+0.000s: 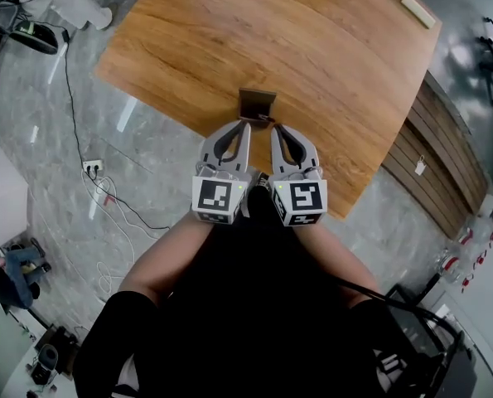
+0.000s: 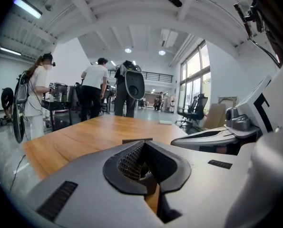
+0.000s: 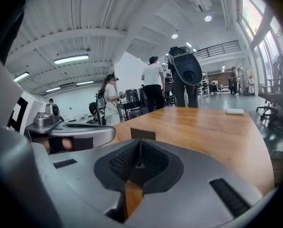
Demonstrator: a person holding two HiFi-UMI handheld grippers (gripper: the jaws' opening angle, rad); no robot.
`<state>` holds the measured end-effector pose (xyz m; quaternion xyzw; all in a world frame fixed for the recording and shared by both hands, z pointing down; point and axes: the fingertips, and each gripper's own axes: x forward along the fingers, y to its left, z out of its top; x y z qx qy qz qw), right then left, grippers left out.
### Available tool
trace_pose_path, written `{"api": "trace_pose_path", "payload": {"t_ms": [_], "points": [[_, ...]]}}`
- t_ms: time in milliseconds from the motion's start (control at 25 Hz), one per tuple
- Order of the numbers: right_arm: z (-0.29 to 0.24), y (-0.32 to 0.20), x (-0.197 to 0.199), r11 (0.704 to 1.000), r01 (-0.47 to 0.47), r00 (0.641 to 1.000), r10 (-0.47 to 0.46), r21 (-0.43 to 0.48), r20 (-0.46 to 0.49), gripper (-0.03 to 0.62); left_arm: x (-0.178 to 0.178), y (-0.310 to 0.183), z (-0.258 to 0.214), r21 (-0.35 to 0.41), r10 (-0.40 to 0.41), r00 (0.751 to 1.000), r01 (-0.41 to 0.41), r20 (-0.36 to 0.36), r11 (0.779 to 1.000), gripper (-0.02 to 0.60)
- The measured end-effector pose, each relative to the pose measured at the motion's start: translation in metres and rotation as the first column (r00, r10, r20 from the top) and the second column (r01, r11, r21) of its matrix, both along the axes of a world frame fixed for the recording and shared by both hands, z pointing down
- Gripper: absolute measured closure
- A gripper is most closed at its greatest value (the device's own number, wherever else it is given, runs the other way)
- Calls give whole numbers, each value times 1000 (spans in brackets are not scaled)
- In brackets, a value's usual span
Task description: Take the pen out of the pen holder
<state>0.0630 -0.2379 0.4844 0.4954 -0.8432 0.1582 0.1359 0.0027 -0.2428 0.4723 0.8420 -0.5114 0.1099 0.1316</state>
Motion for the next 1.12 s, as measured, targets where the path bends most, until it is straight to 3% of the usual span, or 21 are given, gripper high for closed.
{"api": "trace_pose_path", "payload": {"t_ms": [240, 360, 440, 720, 880, 1120], "points": [[32, -7, -7, 998, 14, 998, -17, -61, -55, 568, -2, -9, 32, -57, 49, 999, -48, 17, 997, 575], [45, -9, -9, 994, 15, 999, -19, -105, -42, 483, -3, -10, 41, -67, 60, 998, -58, 24, 996, 577], [53, -11, -9, 992, 11, 999, -16, -127, -38, 465, -2, -11, 45, -74, 66, 998, -65, 19, 995, 575], [67, -23, -10, 990, 2, 998, -12, -140, -67, 465, -2, -15, 52, -88, 78, 997, -76, 10, 993, 575], [66, -24, -13, 993, -5, 996, -6, -119, -91, 545, -5, -13, 55, -92, 79, 997, -78, 8, 993, 575], [54, -21, -15, 997, -13, 997, 7, -71, -78, 554, -9, -10, 54, -91, 75, 997, -75, 3, 993, 575]]}}
